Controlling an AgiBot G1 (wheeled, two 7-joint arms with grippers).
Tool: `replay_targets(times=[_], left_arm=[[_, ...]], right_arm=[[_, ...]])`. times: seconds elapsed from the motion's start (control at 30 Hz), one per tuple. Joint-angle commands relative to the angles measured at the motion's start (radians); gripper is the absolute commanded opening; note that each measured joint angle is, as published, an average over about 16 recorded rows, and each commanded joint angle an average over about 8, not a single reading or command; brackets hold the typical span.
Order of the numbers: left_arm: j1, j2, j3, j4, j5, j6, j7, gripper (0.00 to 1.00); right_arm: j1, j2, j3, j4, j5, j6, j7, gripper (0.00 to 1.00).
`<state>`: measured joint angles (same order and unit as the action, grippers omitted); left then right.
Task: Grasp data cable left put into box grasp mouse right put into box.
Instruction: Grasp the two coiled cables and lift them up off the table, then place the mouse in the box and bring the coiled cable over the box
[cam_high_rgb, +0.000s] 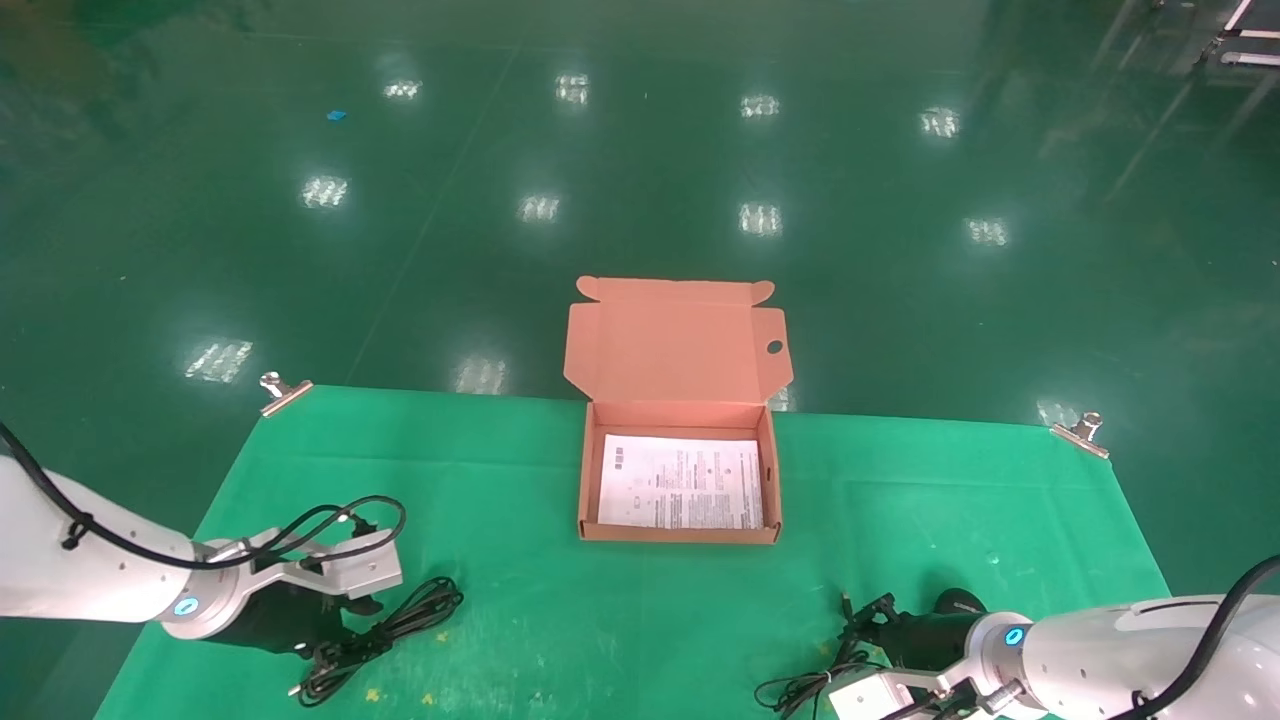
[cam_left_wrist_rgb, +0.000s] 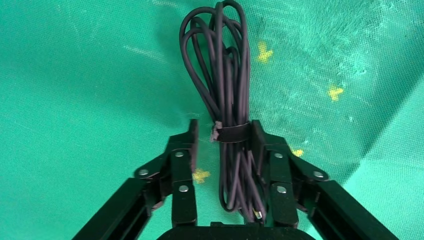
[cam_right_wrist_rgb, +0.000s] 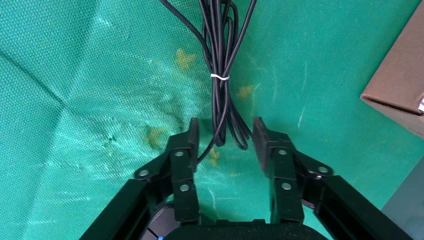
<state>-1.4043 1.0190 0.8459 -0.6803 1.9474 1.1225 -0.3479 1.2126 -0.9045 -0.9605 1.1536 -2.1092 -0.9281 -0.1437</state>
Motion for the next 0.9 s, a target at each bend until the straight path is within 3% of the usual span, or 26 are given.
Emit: replay_targets(times=[0.03, 0.5, 0.7, 0.9], left_arm=[[0.0, 0.0, 0.0, 0.0, 0.0, 0.0, 0.0, 0.0], [-0.005, -0.01, -0.004, -0.005, -0.007, 0.008, 0.002, 0.0], [-0.034, -0.113, -0.033, -0.079, -0.052, 0.069, 0.048, 0.0], [-0.061, -0.236, -0.066, -0.22, -0.075, 0.082, 0.115, 0.0]], right_arm=[[0.0, 0.0, 0.0, 0.0, 0.0, 0.0, 0.0, 0.0], [0.0, 0.008, 0.007, 0.002, 0.009, 0.004, 0.004, 0.0], [-0.001, 0.048, 0.034, 0.021, 0.02, 0.021, 0.046, 0.0], [0.033, 0.111, 0.078, 0.135, -0.023, 0.012, 0.162, 0.0]])
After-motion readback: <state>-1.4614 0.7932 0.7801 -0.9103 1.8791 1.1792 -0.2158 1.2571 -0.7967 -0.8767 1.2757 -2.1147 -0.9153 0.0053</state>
